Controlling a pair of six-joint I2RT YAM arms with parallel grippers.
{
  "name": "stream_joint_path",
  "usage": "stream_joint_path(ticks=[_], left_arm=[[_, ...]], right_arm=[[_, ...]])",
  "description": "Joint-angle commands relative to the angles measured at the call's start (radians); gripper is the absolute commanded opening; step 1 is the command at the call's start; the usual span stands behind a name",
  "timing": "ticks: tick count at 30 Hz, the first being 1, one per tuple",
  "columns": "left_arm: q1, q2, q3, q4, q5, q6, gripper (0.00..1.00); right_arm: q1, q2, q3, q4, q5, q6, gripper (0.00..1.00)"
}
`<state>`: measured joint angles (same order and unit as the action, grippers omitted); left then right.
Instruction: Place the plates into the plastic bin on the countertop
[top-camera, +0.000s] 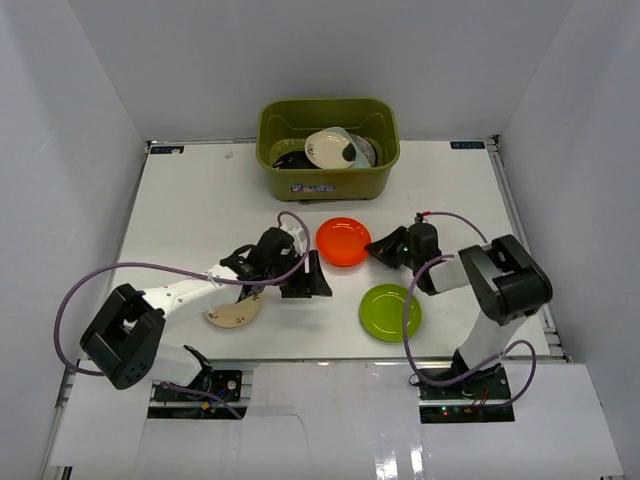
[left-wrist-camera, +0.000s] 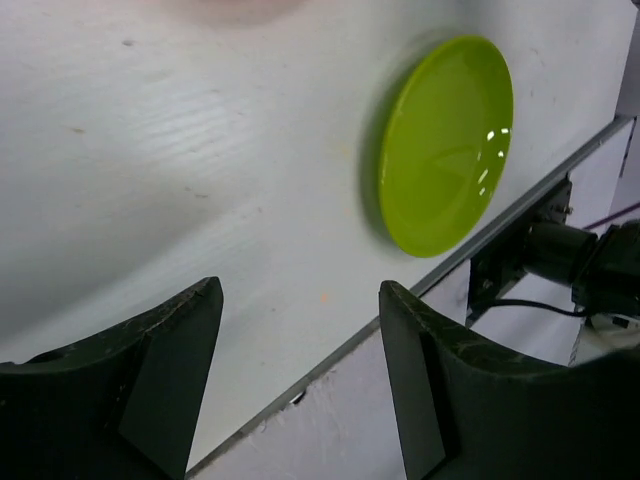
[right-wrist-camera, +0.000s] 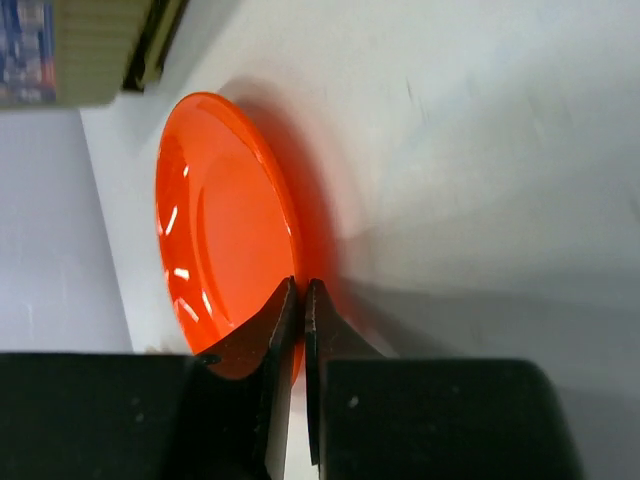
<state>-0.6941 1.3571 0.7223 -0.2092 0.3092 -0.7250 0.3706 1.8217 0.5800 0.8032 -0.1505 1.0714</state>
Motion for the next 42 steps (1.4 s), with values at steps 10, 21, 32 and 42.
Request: stream_joint_path(ticks=[10, 21, 32, 42], left_arm=[[-0.24, 0.342, 0.213, 0.202, 0.05, 0.007, 0.74], [-0.269, 0.545, 0.321, 0.18, -0.007, 0.079, 0.09], [-0.129, 0.168, 0.114, 0.074, -0.136, 0.101, 0.0], [0.212, -0.115, 0.371, -0.117, -0.193, 0.217, 0.0]], right_arm=[[-0.076, -0.861, 0.001, -0.47, 0.138, -0.401, 0.08], [-0.11, -0.538, 0.473, -0.49, 0.138, -0.521, 0.08], [-0.044, 0.161, 1.223, -0.762, 0.103, -0.643, 0.08], [0.011, 0.338, 1.339, -0.837, 0.08, -0.665, 0.17]])
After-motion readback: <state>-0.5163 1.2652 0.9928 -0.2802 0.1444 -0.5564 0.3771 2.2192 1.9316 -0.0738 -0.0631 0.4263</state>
